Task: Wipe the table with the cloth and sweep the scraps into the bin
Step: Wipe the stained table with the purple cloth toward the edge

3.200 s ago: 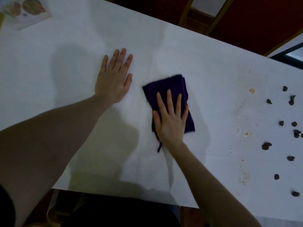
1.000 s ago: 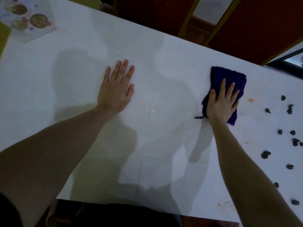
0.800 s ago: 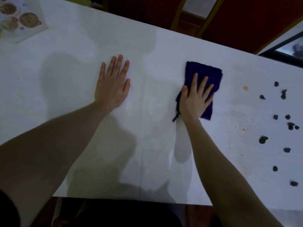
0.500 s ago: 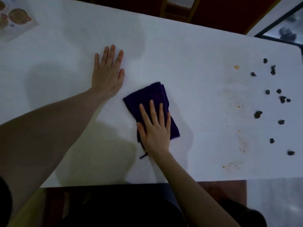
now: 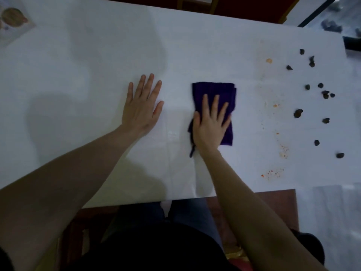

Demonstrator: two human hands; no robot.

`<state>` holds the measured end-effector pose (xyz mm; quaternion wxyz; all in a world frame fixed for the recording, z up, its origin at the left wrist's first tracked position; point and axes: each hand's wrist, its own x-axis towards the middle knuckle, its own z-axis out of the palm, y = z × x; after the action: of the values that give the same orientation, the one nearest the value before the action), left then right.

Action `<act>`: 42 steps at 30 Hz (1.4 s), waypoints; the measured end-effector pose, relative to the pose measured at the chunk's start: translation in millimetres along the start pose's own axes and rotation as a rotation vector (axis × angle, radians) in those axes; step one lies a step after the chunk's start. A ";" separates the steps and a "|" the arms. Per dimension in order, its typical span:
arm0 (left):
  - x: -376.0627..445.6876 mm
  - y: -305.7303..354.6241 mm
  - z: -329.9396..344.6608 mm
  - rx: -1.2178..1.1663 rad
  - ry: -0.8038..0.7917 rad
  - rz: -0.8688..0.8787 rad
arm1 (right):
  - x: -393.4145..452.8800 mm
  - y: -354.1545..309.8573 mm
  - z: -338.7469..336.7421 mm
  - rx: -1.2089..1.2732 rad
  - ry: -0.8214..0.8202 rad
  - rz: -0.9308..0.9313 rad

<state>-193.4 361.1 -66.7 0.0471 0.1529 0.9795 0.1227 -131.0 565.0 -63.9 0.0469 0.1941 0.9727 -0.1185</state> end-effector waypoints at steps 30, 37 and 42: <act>18.5 185.7 63.8 0.107 -0.004 -0.027 | -47.8 254.9 -49.6 -0.028 -0.115 -0.566; 19.1 186.8 62.9 0.114 0.031 -0.025 | 39.7 299.3 -71.1 -0.056 -0.057 -0.380; 16.4 188.1 61.3 0.118 0.039 -0.023 | 67.6 232.0 -54.2 -0.044 -0.002 -0.379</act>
<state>-146.8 553.7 -78.9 0.0202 0.1416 0.9874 0.0674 -105.5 811.3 -70.0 0.0292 0.0063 0.9941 -0.1043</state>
